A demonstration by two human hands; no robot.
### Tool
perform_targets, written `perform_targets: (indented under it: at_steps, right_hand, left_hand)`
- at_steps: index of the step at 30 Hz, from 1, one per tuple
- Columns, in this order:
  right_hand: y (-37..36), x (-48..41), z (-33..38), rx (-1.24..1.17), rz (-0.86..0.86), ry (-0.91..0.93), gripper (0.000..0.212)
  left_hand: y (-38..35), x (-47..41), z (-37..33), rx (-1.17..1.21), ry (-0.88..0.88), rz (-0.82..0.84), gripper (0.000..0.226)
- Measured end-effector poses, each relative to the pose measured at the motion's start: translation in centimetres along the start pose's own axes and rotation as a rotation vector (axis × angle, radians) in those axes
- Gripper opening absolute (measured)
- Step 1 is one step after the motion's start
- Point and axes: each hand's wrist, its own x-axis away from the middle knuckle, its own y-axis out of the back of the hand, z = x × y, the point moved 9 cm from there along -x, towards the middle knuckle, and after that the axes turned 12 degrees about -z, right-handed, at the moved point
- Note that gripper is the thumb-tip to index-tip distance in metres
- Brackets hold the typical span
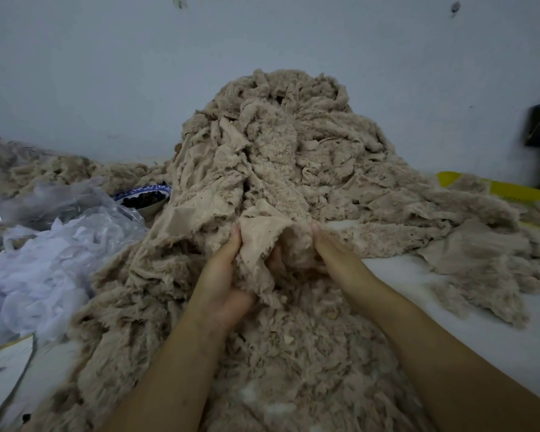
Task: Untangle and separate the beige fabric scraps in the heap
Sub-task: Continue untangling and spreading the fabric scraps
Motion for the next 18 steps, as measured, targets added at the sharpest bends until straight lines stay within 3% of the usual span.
perform_targets:
  at_steps: [2,6,9,10,14,18]
  right_hand:
    - [-1.2,0.3,-0.3,-0.097,0.092,-0.086,0.066]
    - [-2.5,0.9,0.0,-0.371,0.27,-0.164,0.064]
    - [-1.5,0.4,0.2,-0.431,0.176,-0.151,0.014]
    - [-1.1,0.2,0.3,-0.445,0.128,-0.15,0.009]
    - [0.0,-0.3,1.6,-0.347,-0.002,0.039,0.028]
    - [0.9,-0.2,2.3,-0.152,-0.133,0.188,0.023]
  left_hand:
    - [-0.2,0.0,-0.4,0.015,-0.029,0.014,0.041]
    - [-0.7,0.2,0.1,-0.031,0.001,0.059,0.041]
    - [-0.5,0.2,0.7,-0.056,0.054,0.031,0.037]
    - [-0.3,0.2,0.8,-0.06,0.068,0.019,0.034]
    - [0.7,-0.4,1.0,-0.078,0.086,-0.067,0.026]
    - [0.5,-0.5,1.7,-0.089,0.153,-0.048,0.051]
